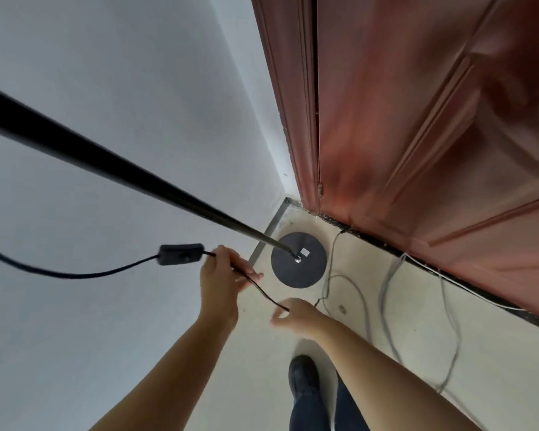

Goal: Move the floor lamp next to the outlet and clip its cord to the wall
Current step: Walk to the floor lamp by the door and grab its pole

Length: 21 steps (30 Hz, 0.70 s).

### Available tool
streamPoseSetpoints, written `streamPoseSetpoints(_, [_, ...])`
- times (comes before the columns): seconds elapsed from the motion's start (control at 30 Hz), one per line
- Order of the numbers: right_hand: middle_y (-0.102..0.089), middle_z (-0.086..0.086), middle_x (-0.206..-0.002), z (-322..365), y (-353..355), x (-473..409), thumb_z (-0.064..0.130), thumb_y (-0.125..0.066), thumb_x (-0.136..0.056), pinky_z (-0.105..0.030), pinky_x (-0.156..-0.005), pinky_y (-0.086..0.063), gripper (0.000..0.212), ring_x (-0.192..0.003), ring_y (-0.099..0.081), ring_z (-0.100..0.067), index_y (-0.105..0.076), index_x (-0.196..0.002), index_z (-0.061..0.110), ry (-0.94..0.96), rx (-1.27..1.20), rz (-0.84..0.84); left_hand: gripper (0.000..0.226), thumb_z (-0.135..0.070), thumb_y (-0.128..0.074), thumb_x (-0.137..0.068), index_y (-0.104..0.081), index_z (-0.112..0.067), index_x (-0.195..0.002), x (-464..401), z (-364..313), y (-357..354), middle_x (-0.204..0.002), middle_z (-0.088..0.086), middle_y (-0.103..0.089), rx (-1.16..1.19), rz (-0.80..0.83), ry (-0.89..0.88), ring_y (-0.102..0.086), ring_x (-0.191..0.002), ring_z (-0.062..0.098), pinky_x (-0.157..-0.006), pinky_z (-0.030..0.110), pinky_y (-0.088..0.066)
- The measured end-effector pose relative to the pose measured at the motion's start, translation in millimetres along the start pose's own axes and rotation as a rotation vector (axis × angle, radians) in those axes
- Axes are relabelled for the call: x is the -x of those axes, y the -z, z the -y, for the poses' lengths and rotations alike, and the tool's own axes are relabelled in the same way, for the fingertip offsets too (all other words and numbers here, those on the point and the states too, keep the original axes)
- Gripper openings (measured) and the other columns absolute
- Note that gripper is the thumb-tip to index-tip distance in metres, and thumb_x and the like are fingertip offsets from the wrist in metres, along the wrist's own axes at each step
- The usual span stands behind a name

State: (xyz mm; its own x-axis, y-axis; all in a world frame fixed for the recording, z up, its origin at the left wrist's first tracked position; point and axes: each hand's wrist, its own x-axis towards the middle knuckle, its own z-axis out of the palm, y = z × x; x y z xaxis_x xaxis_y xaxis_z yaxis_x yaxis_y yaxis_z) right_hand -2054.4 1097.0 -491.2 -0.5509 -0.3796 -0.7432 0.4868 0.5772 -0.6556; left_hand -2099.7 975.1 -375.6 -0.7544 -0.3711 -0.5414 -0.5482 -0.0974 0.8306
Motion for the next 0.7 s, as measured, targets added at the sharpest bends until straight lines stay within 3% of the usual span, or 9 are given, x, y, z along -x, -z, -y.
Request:
streamPoseSetpoints(0.07, [-0.064,-0.008,-0.083,-23,15,3,0.025,-0.051,-0.085,-0.030,-0.070,-0.043,0.019,-0.081,-0.060,-0.024,-0.060,-0.070,0.017,-0.136,0.189,0.001,0.028,-0.018,-0.035,-0.095,-0.050,-0.012,-0.072,-9,-23,4,-0.043,-0.002,-0.047,0.070,-0.067,-0.084,-0.047,-0.040,0.014,-0.049,0.030,-0.054])
streamPoseSetpoints(0.17, [-0.064,-0.018,-0.118,-62,44,10,0.024,-0.047,-0.092,-0.034,-0.089,-0.047,0.032,-0.112,-0.059,-0.033,-0.061,-0.112,0.003,-0.363,0.328,-0.193,0.024,-0.012,-0.033,-0.091,-0.049,-0.014,-0.072,-27,-56,9,-0.042,-0.007,-0.036,0.122,-0.088,-0.227,-0.034,-0.037,0.011,-0.040,0.024,-0.042])
streamPoseSetpoints(0.23, [-0.064,-0.021,-0.120,-72,64,15,0.021,-0.042,-0.097,-0.035,-0.090,-0.048,0.034,-0.113,-0.059,-0.034,-0.060,-0.115,-0.001,-0.408,0.277,-0.356,0.025,-0.011,-0.035,-0.086,-0.057,-0.017,-0.076,-36,-69,12,-0.042,-0.010,-0.035,0.095,-0.040,-0.348,-0.031,-0.036,0.009,-0.038,0.021,-0.035])
streamPoseSetpoints(0.3, [-0.067,-0.024,-0.113,-60,80,10,0.018,-0.037,-0.099,-0.036,-0.086,-0.047,0.033,-0.109,-0.061,-0.036,-0.060,-0.110,-0.005,-0.332,0.156,-0.518,0.027,-0.010,-0.039,-0.081,-0.064,-0.021,-0.086,-37,-72,15,-0.043,-0.011,-0.040,-0.027,0.063,-0.469,-0.032,-0.038,0.007,-0.039,0.021,-0.030])
streamPoseSetpoints(0.37, [-0.067,-0.025,-0.108,-35,88,-3,0.012,-0.041,-0.097,-0.035,-0.076,-0.044,0.023,-0.105,-0.061,-0.038,-0.057,-0.108,-0.001,-0.190,0.055,-0.588,0.032,-0.007,-0.044,-0.076,-0.065,-0.019,-0.098,-31,-65,15,-0.053,0.001,-0.043,-0.137,0.184,-0.505,-0.029,-0.045,0.007,-0.045,0.026,-0.023])
streamPoseSetpoints(0.43, [-0.067,-0.021,-0.108,-2,88,-20,0.010,-0.044,-0.094,-0.030,-0.072,-0.042,0.026,-0.103,-0.062,-0.037,-0.053,-0.118,0.007,-0.025,0.035,-0.557,0.044,-0.001,-0.045,-0.069,-0.059,-0.007,-0.110,-21,-55,16,-0.073,-0.001,-0.044,-0.210,0.297,-0.483,-0.027,-0.051,0.007,-0.049,0.025,-0.020])
streamPoseSetpoints(0.5, [-0.065,-0.016,-0.115,26,81,-37,0.013,-0.047,-0.093,-0.032,-0.083,-0.046,0.043,-0.108,-0.060,-0.032,-0.043,-0.136,0.016,0.127,0.080,-0.450,0.045,-0.010,-0.051,-0.069,-0.056,-0.009,-0.113,-14,-51,15,-0.076,-0.014,-0.047,-0.286,0.343,-0.484,-0.033,-0.055,0.004,-0.051,0.017,-0.027])
streamPoseSetpoints(0.6, [-0.055,-0.010,-0.119,53,64,-58,0.026,-0.056,-0.090,-0.031,-0.082,-0.046,0.039,-0.105,-0.056,-0.025,-0.050,-0.128,0.020,0.181,0.140,-0.283,0.018,-0.036,-0.056,-0.077,-0.060,-0.018,-0.082,-4,-62,5,-0.082,-0.010,-0.051,-0.341,0.311,-0.614,-0.050,-0.071,0.002,-0.067,0.013,-0.040])
streamPoseSetpoints(0.7, [-0.059,-0.011,-0.092,73,57,-66,0.034,-0.052,-0.091,-0.033,-0.067,-0.039,0.022,-0.083,-0.056,-0.026,-0.055,-0.086,0.013,0.132,0.151,-0.283,0.037,-0.034,-0.050,-0.083,-0.047,-0.013,-0.053,0,-76,-9,-0.058,0.000,-0.048,-0.211,0.374,-0.593,-0.048,-0.055,0.004,-0.065,0.013,-0.041])
